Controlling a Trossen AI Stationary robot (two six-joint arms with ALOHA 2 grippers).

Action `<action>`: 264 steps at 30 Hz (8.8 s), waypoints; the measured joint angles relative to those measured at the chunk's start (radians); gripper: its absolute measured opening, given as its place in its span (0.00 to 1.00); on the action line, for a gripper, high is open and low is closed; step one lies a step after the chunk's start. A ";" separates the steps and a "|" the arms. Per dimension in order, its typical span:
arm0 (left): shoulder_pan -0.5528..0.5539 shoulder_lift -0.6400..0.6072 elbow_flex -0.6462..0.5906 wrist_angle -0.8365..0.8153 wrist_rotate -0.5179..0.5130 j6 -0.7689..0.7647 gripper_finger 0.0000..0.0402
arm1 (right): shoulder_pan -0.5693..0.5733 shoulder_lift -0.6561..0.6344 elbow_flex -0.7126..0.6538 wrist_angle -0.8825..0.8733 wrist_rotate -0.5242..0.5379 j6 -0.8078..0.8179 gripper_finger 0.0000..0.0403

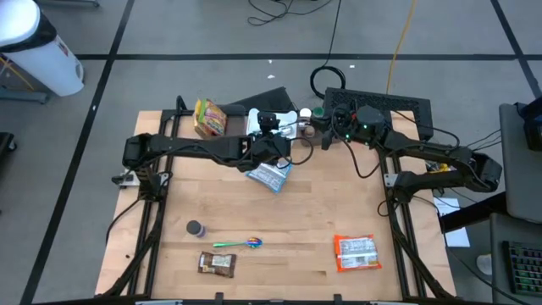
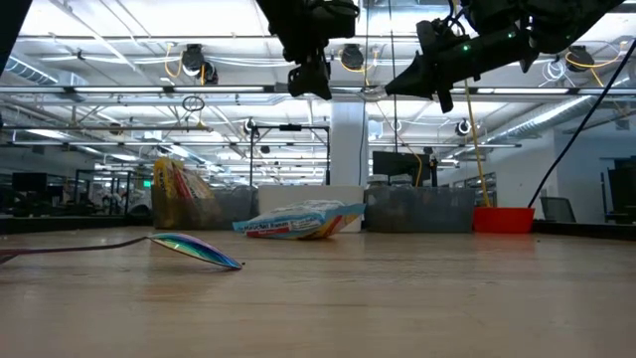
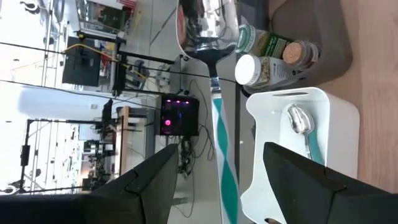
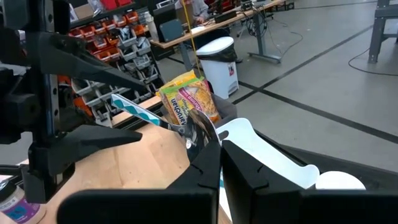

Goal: Pick & Place Food Item
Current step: Put the white and blue spoon into the white bin, then put the blue noodle pack into the left black bin

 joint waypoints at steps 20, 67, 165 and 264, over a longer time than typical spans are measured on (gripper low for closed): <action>-0.001 0.000 0.000 0.000 0.009 -0.003 0.32 | 0.000 0.000 -0.001 0.000 0.001 0.000 0.00; 0.010 0.000 0.000 0.038 0.008 -0.028 0.51 | 0.000 0.000 -0.001 0.049 -0.029 0.027 0.00; 0.449 0.112 -0.192 0.233 0.813 -0.565 0.09 | 0.190 -0.025 -0.621 1.013 0.080 0.083 0.39; 0.494 0.241 0.186 -0.212 1.012 -0.544 0.49 | 0.195 -0.024 -0.621 0.950 0.109 0.027 0.39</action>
